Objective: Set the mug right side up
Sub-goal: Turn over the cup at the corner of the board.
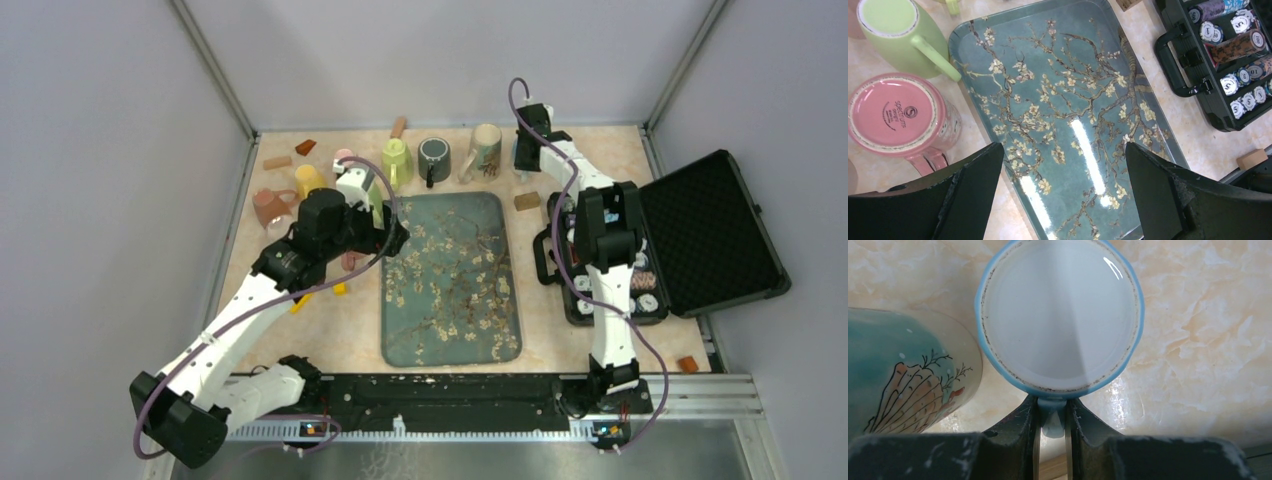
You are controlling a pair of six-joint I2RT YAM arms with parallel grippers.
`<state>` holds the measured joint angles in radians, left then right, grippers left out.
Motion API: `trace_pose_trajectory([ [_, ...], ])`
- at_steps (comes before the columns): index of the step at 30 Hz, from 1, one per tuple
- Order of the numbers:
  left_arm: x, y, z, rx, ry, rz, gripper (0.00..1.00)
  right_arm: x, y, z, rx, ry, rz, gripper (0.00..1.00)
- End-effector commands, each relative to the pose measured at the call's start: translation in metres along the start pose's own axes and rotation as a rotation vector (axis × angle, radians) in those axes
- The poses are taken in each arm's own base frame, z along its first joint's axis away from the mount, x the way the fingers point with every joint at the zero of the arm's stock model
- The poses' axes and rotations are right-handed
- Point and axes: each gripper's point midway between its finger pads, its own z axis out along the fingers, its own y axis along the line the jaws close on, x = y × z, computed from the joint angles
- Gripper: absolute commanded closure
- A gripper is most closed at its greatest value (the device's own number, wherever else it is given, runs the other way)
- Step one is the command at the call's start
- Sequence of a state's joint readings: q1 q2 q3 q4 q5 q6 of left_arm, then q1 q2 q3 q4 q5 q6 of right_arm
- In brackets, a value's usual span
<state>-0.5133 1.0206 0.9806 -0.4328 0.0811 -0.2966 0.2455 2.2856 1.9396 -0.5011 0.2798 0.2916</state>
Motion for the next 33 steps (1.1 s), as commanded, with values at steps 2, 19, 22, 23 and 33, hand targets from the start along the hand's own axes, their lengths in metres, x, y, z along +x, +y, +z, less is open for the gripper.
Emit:
trace_pose_trajectory([
  [2, -0.009, -0.004, -0.002, 0.013, -0.069, -0.076, 0.02, -0.075, -0.004, -0.046, -0.010, -0.190, 0.067, 1.00],
  [19, -0.008, -0.011, 0.005, 0.058, -0.086, -0.170, 0.02, -0.111, -0.008, -0.093, -0.027, -0.278, 0.101, 1.00],
  [22, -0.009, -0.011, 0.004, 0.063, -0.090, -0.178, 0.02, -0.115, -0.009, -0.101, -0.036, -0.291, 0.108, 1.00],
  [23, -0.009, -0.011, 0.005, 0.064, -0.091, -0.182, 0.02, -0.117, -0.008, -0.104, -0.041, -0.294, 0.109, 1.00],
  [33, -0.012, -0.017, 0.004, 0.110, -0.102, -0.226, 0.02, -0.136, -0.004, -0.144, -0.082, -0.351, 0.124, 1.00],
])
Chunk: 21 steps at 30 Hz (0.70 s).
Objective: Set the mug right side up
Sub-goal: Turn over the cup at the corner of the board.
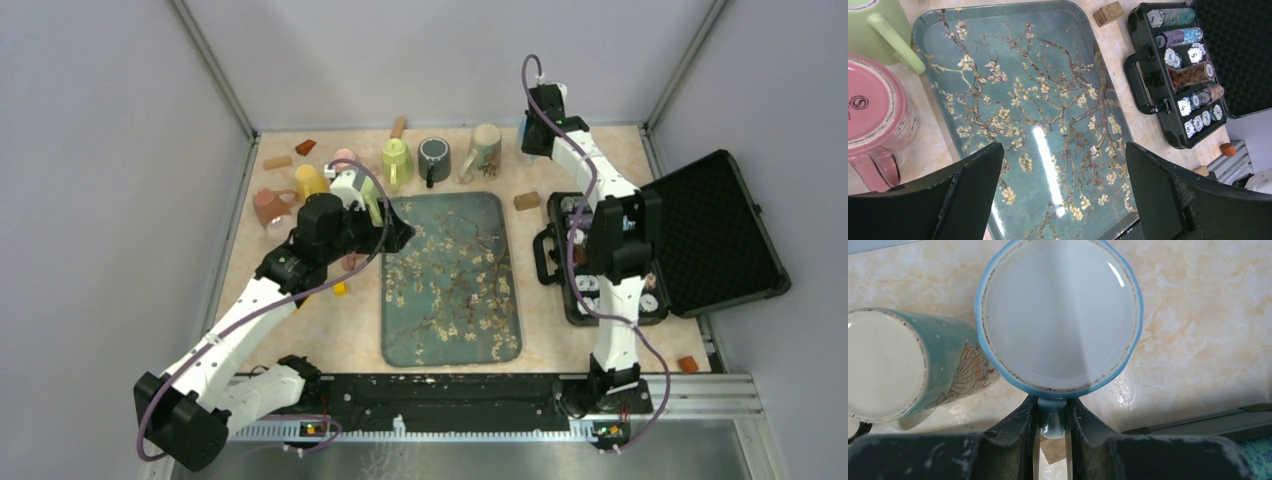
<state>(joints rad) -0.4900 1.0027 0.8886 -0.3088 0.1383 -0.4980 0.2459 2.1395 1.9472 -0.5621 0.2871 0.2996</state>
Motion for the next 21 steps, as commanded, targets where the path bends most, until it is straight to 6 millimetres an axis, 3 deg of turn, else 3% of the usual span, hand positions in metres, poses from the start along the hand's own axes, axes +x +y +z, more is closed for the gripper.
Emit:
trace_pose_trajectory([
  [1, -0.017, -0.013, -0.003, 0.069, -0.065, -0.024, 0.02, -0.102, 0.007, -0.081, -0.068, -0.273, 0.093, 1.00],
  [10, -0.031, -0.024, 0.000, 0.146, -0.085, -0.072, 0.01, -0.128, 0.014, -0.143, -0.122, -0.348, 0.098, 1.00],
  [15, -0.049, -0.032, -0.002, 0.213, -0.122, -0.112, 0.02, -0.129, 0.038, -0.191, -0.208, -0.402, 0.087, 1.00],
  [21, -0.061, -0.039, 0.000, 0.320, -0.132, -0.207, 0.02, -0.108, 0.081, -0.233, -0.395, -0.412, 0.112, 1.00],
])
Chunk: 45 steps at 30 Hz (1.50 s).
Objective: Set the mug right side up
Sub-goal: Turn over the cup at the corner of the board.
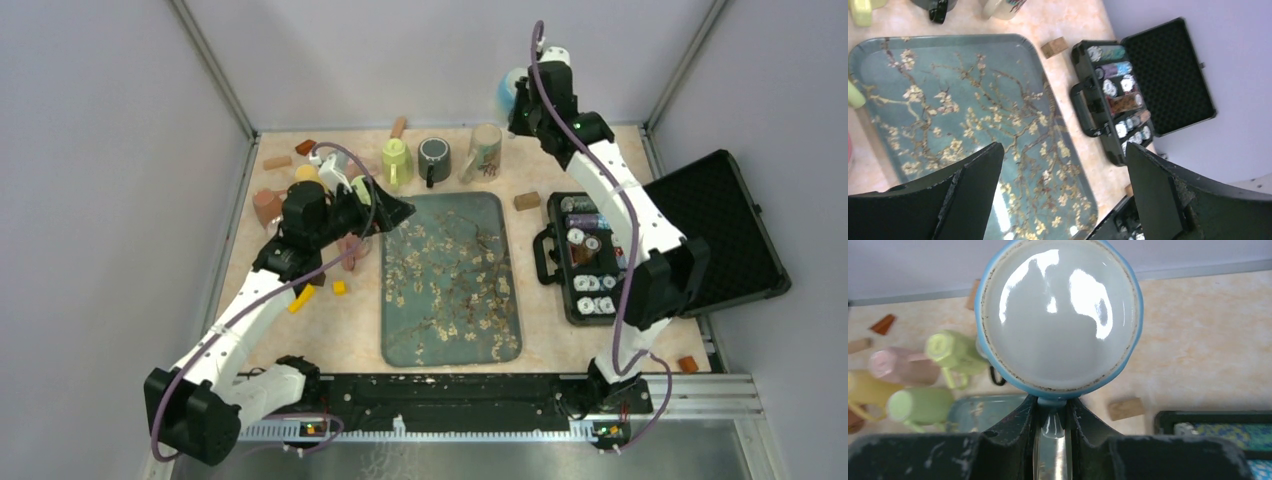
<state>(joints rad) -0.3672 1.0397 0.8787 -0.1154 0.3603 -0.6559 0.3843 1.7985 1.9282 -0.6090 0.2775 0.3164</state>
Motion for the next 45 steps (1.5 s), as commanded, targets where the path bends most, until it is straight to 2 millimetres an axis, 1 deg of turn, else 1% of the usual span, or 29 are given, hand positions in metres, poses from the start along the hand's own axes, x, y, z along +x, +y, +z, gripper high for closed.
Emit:
trace_pose_trajectory([
  [1, -0.024, -0.026, 0.002, 0.165, -0.058, -0.067, 0.02, -0.045, 0.053, -0.056, -0.230, -0.178, 0.117, 1.00],
  [2, -0.025, -0.026, 0.002, 0.183, -0.062, -0.091, 0.02, -0.044, 0.065, -0.062, -0.288, -0.184, 0.134, 1.00],
  [3, -0.026, -0.025, 0.003, 0.200, -0.063, -0.115, 0.02, -0.036, 0.073, -0.065, -0.325, -0.174, 0.147, 1.00],
  [9, -0.028, -0.017, 0.009, 0.310, -0.072, -0.285, 0.02, -0.013, 0.134, -0.094, -0.615, -0.131, 0.269, 1.00],
  [12, -0.029, -0.018, 0.012, 0.370, -0.066, -0.361, 0.02, -0.002, 0.161, -0.102, -0.725, -0.092, 0.320, 1.00],
  [15, -0.027, -0.020, 0.018, 0.410, -0.037, -0.382, 0.02, 0.006, 0.180, -0.109, -0.823, -0.054, 0.377, 1.00],
  [18, -0.027, -0.019, 0.022, 0.432, -0.035, -0.407, 0.02, 0.014, 0.194, -0.116, -0.904, -0.020, 0.433, 1.00],
  [23, -0.032, -0.023, 0.023, 0.479, -0.043, -0.438, 0.03, 0.028, 0.207, -0.122, -1.006, 0.037, 0.514, 1.00],
  [26, -0.033, -0.026, 0.021, 0.507, -0.048, -0.451, 0.06, 0.032, 0.212, -0.126, -1.059, 0.059, 0.550, 1.00],
  [32, -0.036, -0.030, 0.020, 0.541, -0.057, -0.458, 0.17, 0.039, 0.221, -0.134, -1.136, 0.107, 0.598, 1.00],
  [38, -0.041, -0.033, 0.020, 0.576, -0.065, -0.484, 0.27, 0.043, 0.224, -0.139, -1.176, 0.134, 0.624, 1.00],
  [42, -0.039, -0.037, 0.023, 0.612, -0.028, -0.485, 0.35, 0.045, 0.225, -0.143, -1.195, 0.142, 0.636, 1.00],
  [45, -0.040, -0.037, 0.023, 0.637, -0.031, -0.514, 0.39, 0.049, 0.226, -0.145, -1.208, 0.153, 0.647, 1.00],
])
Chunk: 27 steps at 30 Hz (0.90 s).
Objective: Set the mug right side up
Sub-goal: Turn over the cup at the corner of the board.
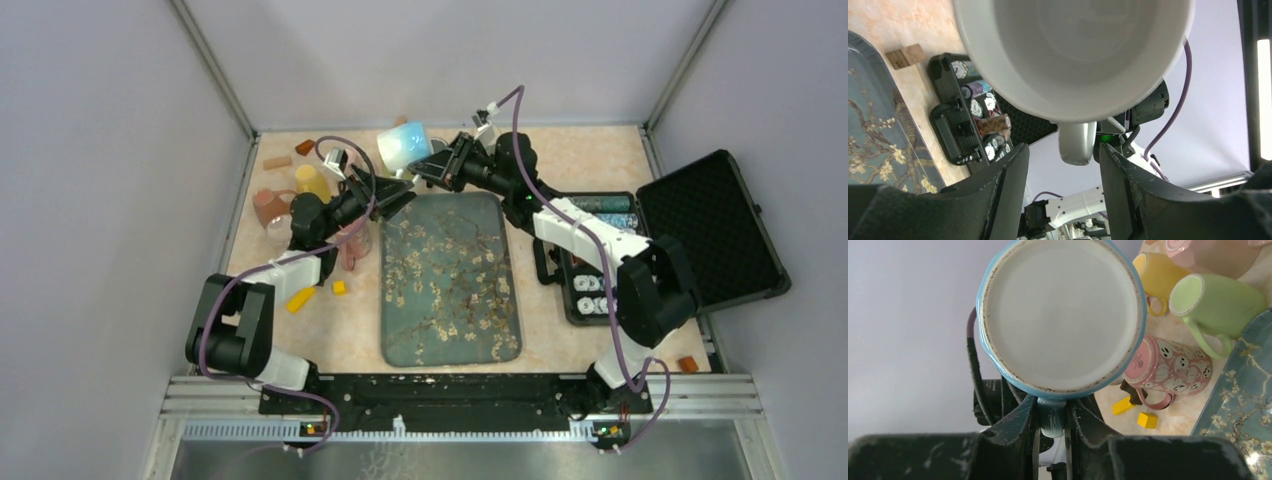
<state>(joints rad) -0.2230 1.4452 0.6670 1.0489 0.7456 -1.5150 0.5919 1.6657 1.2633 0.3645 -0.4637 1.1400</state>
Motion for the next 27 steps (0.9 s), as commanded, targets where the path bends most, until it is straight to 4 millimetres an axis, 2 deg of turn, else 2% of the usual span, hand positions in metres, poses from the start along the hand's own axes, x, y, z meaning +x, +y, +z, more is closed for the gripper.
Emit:
trace_pose_trajectory([
  [1, 0.001, -0.025, 0.002, 0.119, 0.024, 0.029, 0.41, -0.006, 0.062, -0.007, -0.219, -0.034, -0.065, 1.00],
  [6, 0.000, -0.033, 0.003, 0.161, 0.023, 0.029, 0.45, 0.000, 0.055, -0.006, -0.208, -0.021, -0.057, 1.00],
  [19, 0.006, -0.039, 0.007, 0.185, 0.044, 0.015, 0.62, 0.005, 0.044, -0.003, -0.197, -0.013, -0.045, 1.00],
  [24, 0.009, -0.041, 0.006, 0.187, 0.054, 0.024, 0.72, 0.007, 0.041, -0.002, -0.192, -0.009, -0.043, 1.00],
  [27, 0.010, -0.041, 0.007, 0.181, 0.062, 0.035, 0.85, 0.007, 0.039, -0.002, -0.190, -0.009, -0.045, 1.00],
])
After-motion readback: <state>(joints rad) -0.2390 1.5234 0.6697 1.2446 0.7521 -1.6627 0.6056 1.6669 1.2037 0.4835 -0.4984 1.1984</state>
